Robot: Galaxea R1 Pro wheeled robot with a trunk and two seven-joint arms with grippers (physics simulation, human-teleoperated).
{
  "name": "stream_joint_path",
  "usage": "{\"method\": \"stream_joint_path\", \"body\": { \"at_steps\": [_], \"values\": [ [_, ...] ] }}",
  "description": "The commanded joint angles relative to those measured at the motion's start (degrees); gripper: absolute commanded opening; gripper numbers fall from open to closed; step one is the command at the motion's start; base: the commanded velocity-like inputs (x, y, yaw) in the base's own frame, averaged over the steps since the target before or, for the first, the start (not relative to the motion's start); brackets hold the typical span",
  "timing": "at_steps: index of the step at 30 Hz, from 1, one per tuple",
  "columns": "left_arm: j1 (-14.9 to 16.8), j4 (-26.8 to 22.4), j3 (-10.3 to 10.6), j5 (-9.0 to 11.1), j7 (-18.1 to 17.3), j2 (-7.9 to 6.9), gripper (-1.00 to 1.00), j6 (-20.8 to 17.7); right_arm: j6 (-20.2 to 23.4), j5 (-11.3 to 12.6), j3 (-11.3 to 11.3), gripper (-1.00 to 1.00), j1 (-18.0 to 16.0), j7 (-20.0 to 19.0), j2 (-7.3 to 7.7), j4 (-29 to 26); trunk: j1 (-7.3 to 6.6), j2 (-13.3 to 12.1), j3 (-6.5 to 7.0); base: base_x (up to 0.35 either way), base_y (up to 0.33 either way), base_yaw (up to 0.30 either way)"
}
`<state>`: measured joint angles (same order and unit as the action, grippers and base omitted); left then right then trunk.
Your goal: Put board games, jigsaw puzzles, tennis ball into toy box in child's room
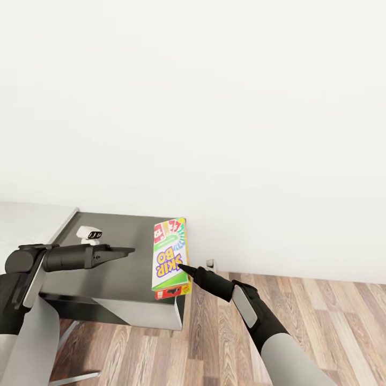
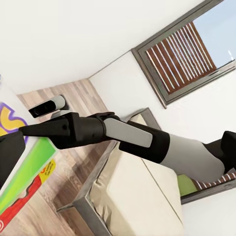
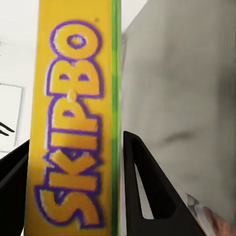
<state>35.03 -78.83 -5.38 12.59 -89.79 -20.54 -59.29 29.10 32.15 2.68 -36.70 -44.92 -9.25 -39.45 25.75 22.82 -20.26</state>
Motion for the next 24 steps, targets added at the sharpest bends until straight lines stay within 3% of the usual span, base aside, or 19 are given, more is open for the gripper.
{"method": "stream_joint_path", "body": {
  "at_steps": [1,24],
  "values": [
    [0.03,-0.01,-0.01,-0.02,-0.21,-0.02,1.0,-0.59,0.43,0.45,0.04,-1.0,-0.03,0.05,0.08,-0.01,0.03,0.1,0.0,0.0,0.0,0.0],
    [0.03,-0.01,-0.07,-0.78,-0.21,-0.08,1.0,-0.57,0.43,0.41,0.01,-1.0,-0.03,0.05,0.27,-0.04,0.03,0.1,2.19,0.0,0.0,0.0]
  ]
}}
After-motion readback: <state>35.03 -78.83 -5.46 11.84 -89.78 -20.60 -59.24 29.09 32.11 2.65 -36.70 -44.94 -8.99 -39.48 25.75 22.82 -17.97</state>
